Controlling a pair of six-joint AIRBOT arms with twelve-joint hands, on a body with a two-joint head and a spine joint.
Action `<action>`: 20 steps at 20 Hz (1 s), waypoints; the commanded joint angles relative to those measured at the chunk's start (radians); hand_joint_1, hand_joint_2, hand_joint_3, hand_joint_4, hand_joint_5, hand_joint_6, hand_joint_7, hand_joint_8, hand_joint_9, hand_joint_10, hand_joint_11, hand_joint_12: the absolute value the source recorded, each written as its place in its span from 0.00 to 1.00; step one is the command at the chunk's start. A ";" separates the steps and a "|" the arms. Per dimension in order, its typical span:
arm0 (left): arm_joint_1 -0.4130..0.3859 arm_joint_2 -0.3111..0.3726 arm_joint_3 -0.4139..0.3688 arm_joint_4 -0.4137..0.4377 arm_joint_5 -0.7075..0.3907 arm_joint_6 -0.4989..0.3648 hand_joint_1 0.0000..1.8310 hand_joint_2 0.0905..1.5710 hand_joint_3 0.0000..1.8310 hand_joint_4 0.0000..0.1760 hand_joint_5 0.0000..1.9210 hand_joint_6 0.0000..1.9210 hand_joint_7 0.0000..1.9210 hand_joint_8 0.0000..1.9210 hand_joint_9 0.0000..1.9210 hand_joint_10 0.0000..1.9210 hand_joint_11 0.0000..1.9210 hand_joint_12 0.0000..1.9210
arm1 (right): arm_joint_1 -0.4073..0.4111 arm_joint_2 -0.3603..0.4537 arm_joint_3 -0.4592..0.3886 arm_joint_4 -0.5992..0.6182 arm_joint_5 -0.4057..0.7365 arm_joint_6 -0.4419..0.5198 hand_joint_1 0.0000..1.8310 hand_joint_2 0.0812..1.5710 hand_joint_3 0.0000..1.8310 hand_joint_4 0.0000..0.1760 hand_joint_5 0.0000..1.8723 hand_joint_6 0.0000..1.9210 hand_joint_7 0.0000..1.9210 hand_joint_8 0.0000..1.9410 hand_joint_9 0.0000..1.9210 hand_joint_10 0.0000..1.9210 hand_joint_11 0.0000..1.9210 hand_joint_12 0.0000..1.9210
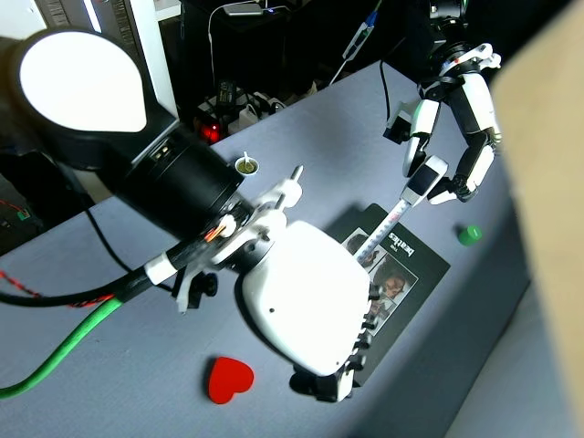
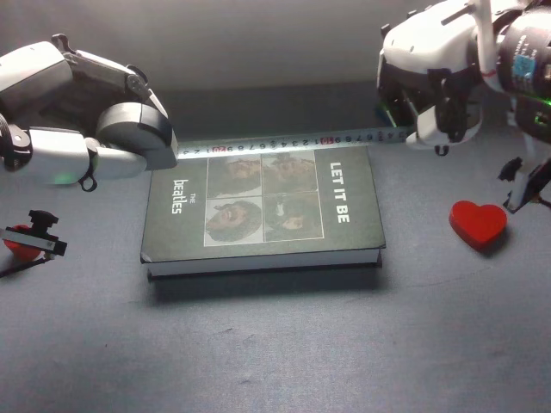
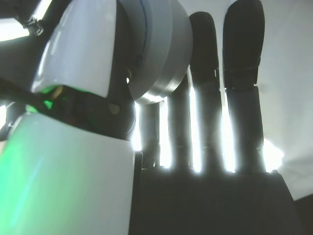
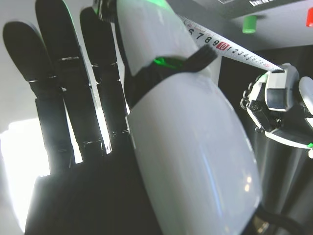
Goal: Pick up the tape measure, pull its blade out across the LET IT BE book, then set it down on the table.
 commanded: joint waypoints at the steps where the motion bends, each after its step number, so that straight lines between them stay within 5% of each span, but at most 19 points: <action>1: -0.009 0.009 0.007 -0.026 -0.114 -0.007 0.75 0.71 0.00 0.00 0.45 0.45 0.46 0.60 0.49 0.68 0.50 0.60 | 0.008 0.022 0.006 -0.067 -0.018 -0.025 0.66 0.71 0.00 0.02 0.47 0.58 0.52 0.53 0.55 0.25 0.42 0.60; 5: -0.009 0.009 0.009 -0.028 -0.115 -0.009 0.75 0.71 0.00 0.00 0.45 0.45 0.45 0.61 0.47 0.70 0.49 0.62 | 0.007 0.054 0.006 -0.067 0.012 -0.047 0.66 0.71 0.00 0.11 0.47 0.57 0.51 0.53 0.54 0.25 0.42 0.60; 15: -0.007 0.008 0.008 -0.028 -0.116 -0.009 0.75 0.71 0.00 0.00 0.45 0.45 0.47 0.60 0.48 0.69 0.50 0.62 | 0.007 0.114 0.035 -0.065 0.073 -0.092 0.66 0.71 0.00 0.05 0.47 0.57 0.51 0.54 0.54 0.25 0.42 0.60; 18: -0.007 0.008 0.008 -0.027 -0.116 -0.008 0.75 0.71 0.00 0.00 0.45 0.45 0.46 0.61 0.48 0.70 0.49 0.62 | -0.003 0.120 0.037 -0.065 0.078 -0.099 0.66 0.71 0.00 0.13 0.48 0.57 0.50 0.54 0.54 0.26 0.42 0.60; 20: -0.001 0.009 0.008 -0.029 -0.116 -0.009 0.75 0.71 0.00 0.00 0.46 0.45 0.46 0.61 0.49 0.68 0.51 0.60 | 0.001 0.121 0.037 -0.065 0.079 -0.099 0.66 0.71 0.00 0.05 0.47 0.57 0.51 0.54 0.54 0.26 0.42 0.60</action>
